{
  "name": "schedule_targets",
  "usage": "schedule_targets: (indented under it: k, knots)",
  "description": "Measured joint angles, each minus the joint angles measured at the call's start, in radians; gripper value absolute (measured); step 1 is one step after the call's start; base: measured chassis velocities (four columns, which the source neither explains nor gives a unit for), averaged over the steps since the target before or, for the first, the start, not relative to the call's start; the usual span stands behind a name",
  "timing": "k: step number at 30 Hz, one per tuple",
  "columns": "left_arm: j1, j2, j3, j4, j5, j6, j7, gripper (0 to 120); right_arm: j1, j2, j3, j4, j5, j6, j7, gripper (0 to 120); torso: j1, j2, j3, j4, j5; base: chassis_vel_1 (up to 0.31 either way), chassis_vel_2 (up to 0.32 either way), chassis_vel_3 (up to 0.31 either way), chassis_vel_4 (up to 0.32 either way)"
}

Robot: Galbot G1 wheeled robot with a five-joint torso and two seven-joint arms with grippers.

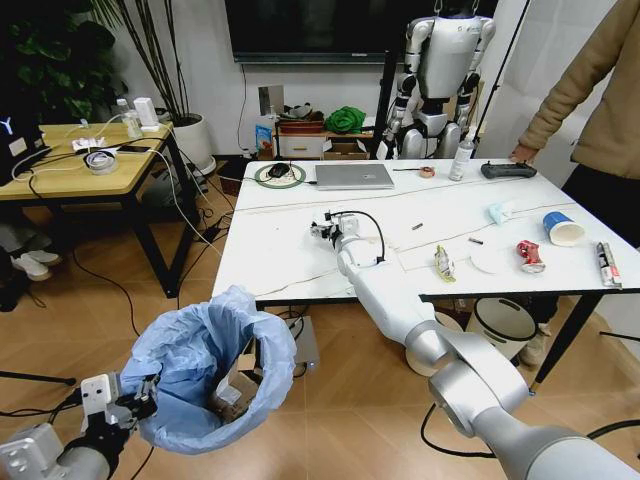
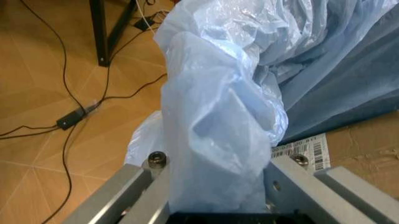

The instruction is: Pick up the trash bin and place the trash from the table into it.

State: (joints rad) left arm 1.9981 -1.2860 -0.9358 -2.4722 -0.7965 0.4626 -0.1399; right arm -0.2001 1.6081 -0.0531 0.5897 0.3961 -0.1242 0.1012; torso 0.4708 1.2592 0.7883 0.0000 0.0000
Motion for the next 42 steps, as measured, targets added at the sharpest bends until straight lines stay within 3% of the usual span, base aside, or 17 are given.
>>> schedule_targets:
  k: [6,15,16,18,22,25,26,29,32,42]
  knots:
    - [-0.001,-0.002,0.000,0.000,-0.001,0.000,0.000,0,0.002,0.000,-0.002,-0.005,-0.011,0.000,-0.013,93,0.000,0.000,0.000,0.0000,0.0000,0.000,0.000,0.000,0.000]
    - [-0.002,-0.003,-0.001,-0.001,-0.002,0.000,0.000,0,0.002,0.000,-0.001,-0.015,-0.024,0.002,-0.011,60,0.000,0.000,0.000,0.0000,0.0000,0.000,0.000,0.000,0.000]
    - [-0.002,-0.004,-0.001,-0.002,-0.003,0.000,0.000,0,0.002,0.000,-0.001,-0.016,-0.024,0.002,-0.010,52,0.000,0.000,0.000,0.0000,0.0000,0.000,0.000,0.000,0.000]
    - [-0.002,-0.004,-0.001,-0.002,-0.003,0.000,0.000,0,0.002,0.000,-0.001,-0.016,-0.024,0.002,-0.009,50,0.000,0.000,0.000,0.0000,0.0000,0.000,0.000,0.000,0.000]
    - [-0.002,-0.004,-0.001,-0.003,-0.003,0.000,0.000,0,-0.001,0.000,0.000,-0.012,-0.023,0.002,-0.005,32,0.000,0.000,0.000,0.0000,0.0000,0.000,0.000,0.000,0.000]
    - [-0.002,-0.004,-0.001,-0.003,-0.003,0.000,0.000,0,-0.002,0.000,0.000,-0.011,-0.023,0.002,-0.004,27,0.000,0.000,0.000,0.0000,0.0000,0.000,0.000,0.000,0.000]
    - [-0.002,-0.004,-0.001,-0.003,-0.003,0.000,0.000,0,-0.002,0.000,0.000,-0.009,-0.023,0.001,-0.004,17,0.000,0.000,0.000,0.0000,0.0000,0.000,0.000,0.000,0.000]
    - [-0.001,-0.003,-0.002,-0.003,-0.003,-0.001,0.000,0,-0.004,0.000,0.001,-0.007,-0.022,0.001,-0.003,5,0.000,0.000,0.000,0.0000,0.0000,0.000,0.000,0.000,0.000]
    - [-0.001,-0.003,-0.003,-0.003,-0.003,-0.002,0.001,0,-0.004,0.000,0.001,-0.002,-0.022,0.000,-0.002,0,0.000,0.000,0.000,0.0000,0.0000,0.000,0.000,0.000,0.000]
    - [-0.003,0.004,-0.002,-0.003,-0.005,-0.002,0.001,0,-0.026,0.000,-0.014,0.053,-0.007,-0.002,-0.002,0,0.000,0.000,0.000,-0.0002,-0.0001,0.000,0.000,0.000,0.000]
